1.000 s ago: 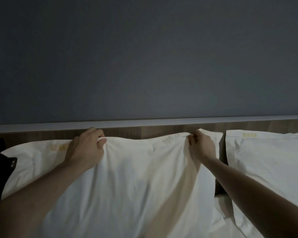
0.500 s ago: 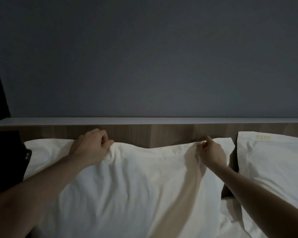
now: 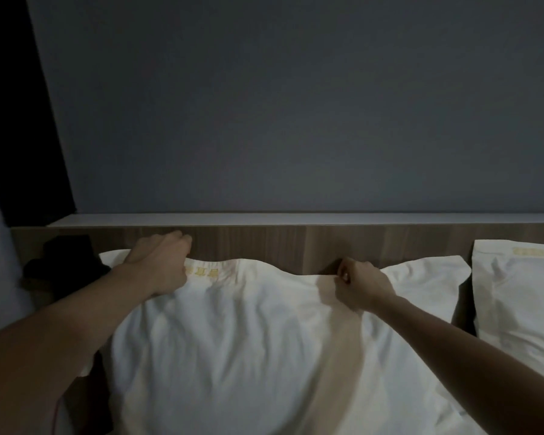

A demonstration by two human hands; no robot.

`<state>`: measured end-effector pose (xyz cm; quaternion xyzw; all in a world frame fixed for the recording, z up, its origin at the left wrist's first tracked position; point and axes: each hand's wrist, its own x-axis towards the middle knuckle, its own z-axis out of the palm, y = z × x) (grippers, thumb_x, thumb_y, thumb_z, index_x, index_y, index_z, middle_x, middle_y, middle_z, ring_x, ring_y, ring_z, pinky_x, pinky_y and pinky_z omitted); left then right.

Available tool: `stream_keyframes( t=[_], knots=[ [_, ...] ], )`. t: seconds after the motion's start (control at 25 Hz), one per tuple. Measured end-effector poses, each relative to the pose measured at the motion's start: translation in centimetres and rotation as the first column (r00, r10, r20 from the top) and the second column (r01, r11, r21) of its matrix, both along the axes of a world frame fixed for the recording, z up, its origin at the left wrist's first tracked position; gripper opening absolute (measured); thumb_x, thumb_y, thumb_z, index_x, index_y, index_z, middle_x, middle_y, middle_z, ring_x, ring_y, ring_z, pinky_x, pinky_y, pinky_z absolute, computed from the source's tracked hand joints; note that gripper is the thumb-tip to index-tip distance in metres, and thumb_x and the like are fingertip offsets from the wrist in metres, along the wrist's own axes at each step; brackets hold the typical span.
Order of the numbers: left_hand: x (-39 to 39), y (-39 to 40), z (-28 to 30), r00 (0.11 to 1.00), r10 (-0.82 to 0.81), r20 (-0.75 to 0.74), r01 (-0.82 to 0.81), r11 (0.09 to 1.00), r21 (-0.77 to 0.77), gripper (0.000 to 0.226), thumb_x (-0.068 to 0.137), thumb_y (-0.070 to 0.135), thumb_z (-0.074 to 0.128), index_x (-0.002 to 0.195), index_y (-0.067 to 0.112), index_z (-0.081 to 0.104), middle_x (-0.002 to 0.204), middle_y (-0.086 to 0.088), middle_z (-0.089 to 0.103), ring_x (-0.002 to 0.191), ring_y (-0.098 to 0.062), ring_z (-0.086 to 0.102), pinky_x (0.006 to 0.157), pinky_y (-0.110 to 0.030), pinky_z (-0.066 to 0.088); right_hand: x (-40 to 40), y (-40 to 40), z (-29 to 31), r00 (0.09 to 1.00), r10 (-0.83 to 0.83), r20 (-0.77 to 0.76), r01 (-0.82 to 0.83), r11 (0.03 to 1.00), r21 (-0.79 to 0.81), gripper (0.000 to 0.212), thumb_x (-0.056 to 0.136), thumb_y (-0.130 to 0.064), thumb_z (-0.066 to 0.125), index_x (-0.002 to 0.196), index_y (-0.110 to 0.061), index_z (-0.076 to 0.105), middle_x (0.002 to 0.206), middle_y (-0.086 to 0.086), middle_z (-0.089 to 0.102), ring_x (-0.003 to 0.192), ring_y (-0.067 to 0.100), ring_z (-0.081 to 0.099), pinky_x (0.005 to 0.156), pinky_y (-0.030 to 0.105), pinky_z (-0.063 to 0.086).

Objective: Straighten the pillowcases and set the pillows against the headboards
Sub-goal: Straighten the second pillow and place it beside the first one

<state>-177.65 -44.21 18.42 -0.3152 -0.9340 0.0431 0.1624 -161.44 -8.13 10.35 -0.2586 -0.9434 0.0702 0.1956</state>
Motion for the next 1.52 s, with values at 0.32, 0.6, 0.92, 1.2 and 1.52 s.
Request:
stream_keyframes(
  t=[0.32, 0.6, 0.92, 1.2, 1.52],
  knots=[
    [-0.8, -1.1, -0.3, 1.0, -0.025, -0.015, 0.027, 0.99, 0.135, 0.014, 0.092, 0.029, 0.066, 0.104, 0.026, 0.059, 0.114, 0.002, 0.059, 0.099, -0.025, 0.065, 0.074, -0.033, 0.042, -0.9, 0.1, 1.1, 0.954, -0.142, -0.265, 0.102, 0.982, -0.158, 0.017, 0.107, -0.033, 0.042, 0.1, -0.019, 0.048, 0.084, 0.005, 0.063, 0.073, 0.033, 0.057, 0.067, 0.039, 0.044],
    [-1.1, -1.2, -1.2, 1.0, 0.024, 0.002, -0.024, 0.997, 0.07, 0.049, 0.08, 0.05, 0.079, 0.12, 0.031, 0.058, 0.122, 0.004, 0.054, 0.104, -0.025, 0.067, 0.074, -0.032, 0.039, -0.5, -1.2, 0.2, 0.865, -0.14, -0.482, 0.04, 0.976, -0.212, 0.018, 0.108, -0.029, 0.043, 0.096, -0.015, 0.044, 0.083, 0.008, 0.065, 0.075, 0.037, 0.06, 0.066, 0.044, 0.049],
    [-2.3, -1.6, -2.5, 0.987, 0.051, -0.155, -0.043, 0.998, 0.051, 0.017, 0.089, 0.034, 0.072, 0.101, 0.023, 0.067, 0.108, 0.001, 0.058, 0.093, -0.023, 0.067, 0.069, -0.033, 0.045, -1.3, -1.3, -0.5, 0.784, -0.231, -0.576, 0.06, 0.952, -0.3, 0.021, 0.109, -0.029, 0.043, 0.097, -0.012, 0.043, 0.076, 0.003, 0.057, 0.074, 0.034, 0.053, 0.067, 0.04, 0.038],
    [-3.6, -2.7, -2.6, 0.983, 0.067, -0.168, 0.023, 0.874, 0.486, 0.012, 0.091, 0.025, 0.071, 0.086, 0.019, 0.061, 0.094, -0.004, 0.067, 0.083, -0.034, 0.067, 0.066, -0.038, 0.047, -1.9, -0.9, -1.0, 0.808, -0.256, -0.53, 0.08, 0.94, -0.333, 0.018, 0.108, -0.029, 0.044, 0.096, -0.015, 0.045, 0.076, -0.001, 0.056, 0.076, 0.035, 0.056, 0.068, 0.039, 0.039],
    [6.3, -3.5, -7.9, 0.997, -0.035, 0.072, -0.036, 0.608, 0.793, 0.051, 0.077, 0.02, 0.084, 0.118, 0.025, 0.053, 0.118, 0.006, 0.056, 0.101, -0.024, 0.063, 0.08, -0.04, 0.051, 7.4, -3.8, -5.9, 0.668, -0.187, -0.721, -0.176, 0.901, -0.396, 0.035, 0.1, -0.024, 0.068, 0.131, -0.024, 0.052, 0.122, -0.01, 0.065, 0.109, 0.007, 0.065, 0.093, 0.03, 0.054]
  ],
)
